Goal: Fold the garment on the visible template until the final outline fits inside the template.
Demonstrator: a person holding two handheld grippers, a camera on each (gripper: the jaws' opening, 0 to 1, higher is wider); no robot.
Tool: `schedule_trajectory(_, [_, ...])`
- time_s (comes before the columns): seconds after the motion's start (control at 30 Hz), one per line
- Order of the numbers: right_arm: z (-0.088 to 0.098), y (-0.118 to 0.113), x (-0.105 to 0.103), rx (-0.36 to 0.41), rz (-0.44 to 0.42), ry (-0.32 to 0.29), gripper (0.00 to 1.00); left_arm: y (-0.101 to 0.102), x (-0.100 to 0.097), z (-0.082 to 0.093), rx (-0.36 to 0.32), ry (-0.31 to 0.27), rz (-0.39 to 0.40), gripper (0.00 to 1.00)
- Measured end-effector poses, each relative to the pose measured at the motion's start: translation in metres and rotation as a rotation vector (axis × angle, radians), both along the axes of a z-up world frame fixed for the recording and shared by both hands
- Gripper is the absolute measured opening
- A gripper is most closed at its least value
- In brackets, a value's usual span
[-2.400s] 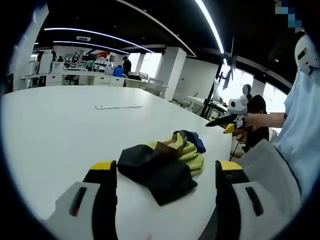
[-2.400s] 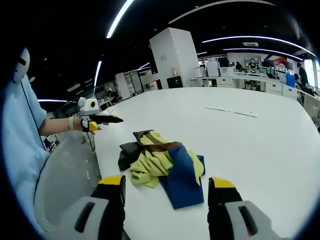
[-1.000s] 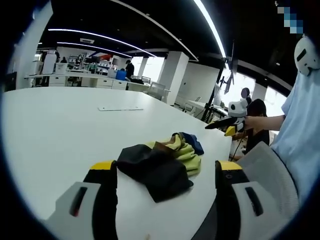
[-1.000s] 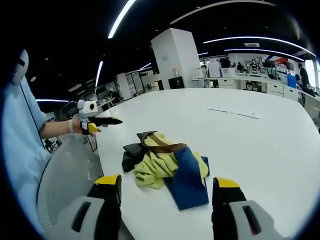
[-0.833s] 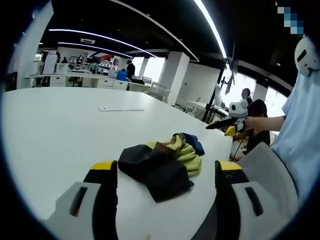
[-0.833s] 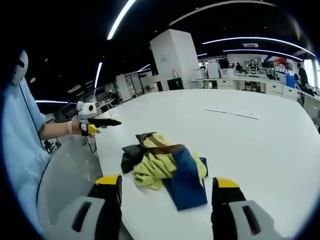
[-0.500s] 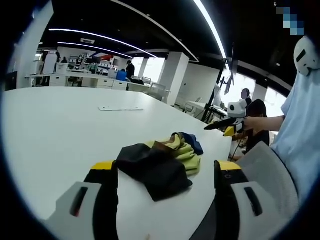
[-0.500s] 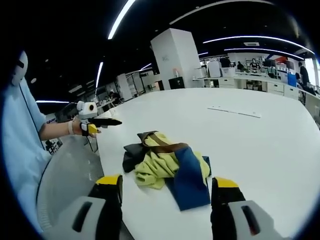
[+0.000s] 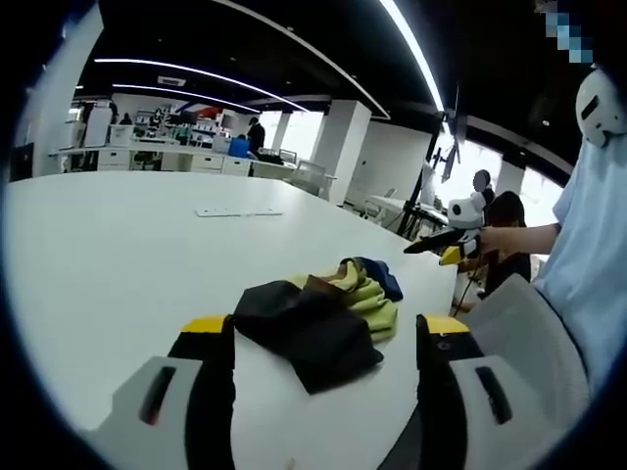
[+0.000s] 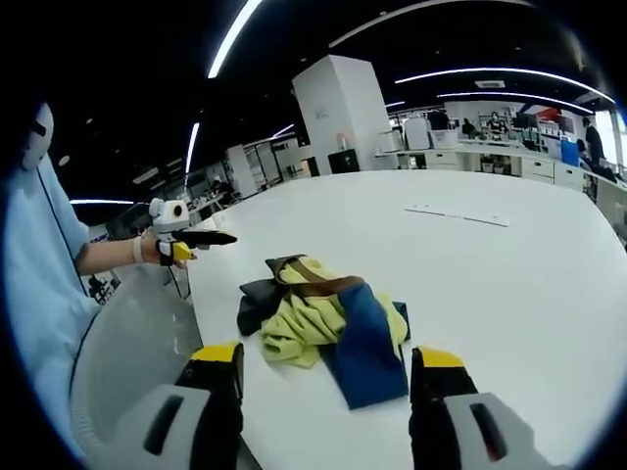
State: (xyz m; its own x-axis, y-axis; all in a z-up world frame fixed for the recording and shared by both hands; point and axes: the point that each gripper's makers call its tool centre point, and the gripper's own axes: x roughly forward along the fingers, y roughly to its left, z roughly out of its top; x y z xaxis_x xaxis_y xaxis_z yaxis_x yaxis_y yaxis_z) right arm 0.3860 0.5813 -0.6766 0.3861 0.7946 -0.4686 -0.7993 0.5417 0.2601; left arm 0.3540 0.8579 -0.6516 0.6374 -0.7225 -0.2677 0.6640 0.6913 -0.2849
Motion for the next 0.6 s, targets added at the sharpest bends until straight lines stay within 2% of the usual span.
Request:
schedule_trajectory(0.4, [-0.008, 0.005, 0.013, -0.018, 0.027, 0.023, 0.66, -0.013, 0.01, -0.019, 0.057, 0.026, -0.08, 0.69])
schedule_trajectory(0.6, [-0.016, 0.008, 0.023, -0.027, 0.052, 0.05, 0.59, -0.018, 0.026, -0.03, 0.077, 0.015, -0.11, 0.56])
